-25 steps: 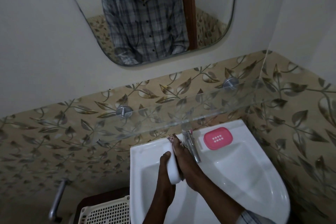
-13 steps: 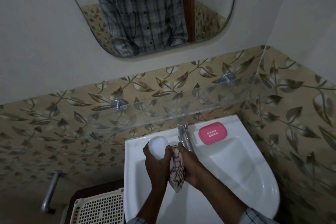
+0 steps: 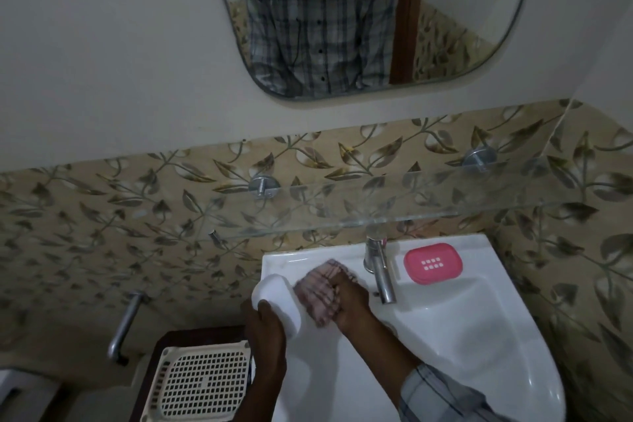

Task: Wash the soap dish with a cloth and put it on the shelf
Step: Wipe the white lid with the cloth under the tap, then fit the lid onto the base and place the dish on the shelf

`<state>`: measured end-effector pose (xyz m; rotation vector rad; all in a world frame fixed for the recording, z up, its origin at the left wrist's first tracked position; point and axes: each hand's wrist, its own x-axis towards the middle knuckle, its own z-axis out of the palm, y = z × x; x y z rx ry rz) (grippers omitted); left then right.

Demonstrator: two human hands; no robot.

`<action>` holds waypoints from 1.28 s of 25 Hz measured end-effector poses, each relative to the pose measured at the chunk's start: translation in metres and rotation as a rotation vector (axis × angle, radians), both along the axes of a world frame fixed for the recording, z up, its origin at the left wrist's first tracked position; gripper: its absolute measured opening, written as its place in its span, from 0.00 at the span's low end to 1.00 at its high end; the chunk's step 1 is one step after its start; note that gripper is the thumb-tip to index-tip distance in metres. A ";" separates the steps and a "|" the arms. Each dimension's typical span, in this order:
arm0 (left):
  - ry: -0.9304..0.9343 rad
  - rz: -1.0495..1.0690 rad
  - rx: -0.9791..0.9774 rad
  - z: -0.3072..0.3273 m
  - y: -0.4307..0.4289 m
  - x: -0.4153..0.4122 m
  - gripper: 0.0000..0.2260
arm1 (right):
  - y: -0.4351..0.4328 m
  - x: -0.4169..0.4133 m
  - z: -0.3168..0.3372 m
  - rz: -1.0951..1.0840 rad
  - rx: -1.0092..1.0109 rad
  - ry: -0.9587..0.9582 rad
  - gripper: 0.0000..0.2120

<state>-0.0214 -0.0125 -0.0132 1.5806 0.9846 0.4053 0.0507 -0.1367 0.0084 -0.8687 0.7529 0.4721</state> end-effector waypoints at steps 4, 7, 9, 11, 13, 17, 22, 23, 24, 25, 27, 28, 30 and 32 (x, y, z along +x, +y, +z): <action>0.000 0.033 -0.008 0.006 0.006 -0.007 0.16 | 0.023 0.026 0.004 0.136 -0.272 0.023 0.25; 0.042 -0.015 -0.010 0.002 0.003 -0.011 0.16 | 0.027 0.011 0.011 0.300 -0.851 -0.158 0.30; 0.005 -0.053 -0.090 0.003 -0.004 -0.007 0.16 | 0.026 -0.007 0.019 0.354 -0.894 -0.483 0.15; -0.070 -0.092 -0.228 0.012 -0.016 0.002 0.15 | 0.016 -0.022 0.026 0.542 -0.913 -0.642 0.08; -0.169 -0.107 -0.609 0.028 -0.022 0.012 0.16 | 0.002 -0.029 0.028 0.647 -1.070 -0.737 0.11; -0.365 -0.260 -1.230 0.050 -0.045 0.025 0.27 | -0.040 -0.022 0.046 0.657 -1.253 -0.807 0.18; -0.472 -0.343 -1.414 0.059 -0.068 0.026 0.23 | -0.107 -0.007 0.033 0.004 -1.184 -0.623 0.10; -0.481 -0.342 -1.404 0.060 -0.069 0.025 0.22 | -0.125 0.002 0.024 -0.070 -1.103 -0.440 0.12; -0.475 -0.322 -1.384 0.060 -0.069 0.026 0.21 | -0.141 0.013 0.017 -0.092 -0.996 -0.239 0.18; -0.462 -0.301 -1.367 0.059 -0.067 0.026 0.22 | -0.154 0.021 0.009 -0.089 -0.869 -0.065 0.26; -0.434 -0.308 -1.359 0.061 -0.064 0.026 0.24 | -0.173 0.035 -0.007 -0.117 -0.651 0.081 0.31; -0.431 -0.316 -1.354 0.063 -0.063 0.025 0.25 | -0.178 0.040 -0.011 -0.091 -0.581 0.065 0.28; -0.439 -0.338 -1.324 0.066 -0.061 0.020 0.23 | -0.185 0.046 -0.020 -0.071 -0.466 0.025 0.21; -0.436 -0.365 -1.287 0.066 -0.057 0.014 0.19 | -0.185 0.045 -0.027 -0.138 -0.445 0.051 0.20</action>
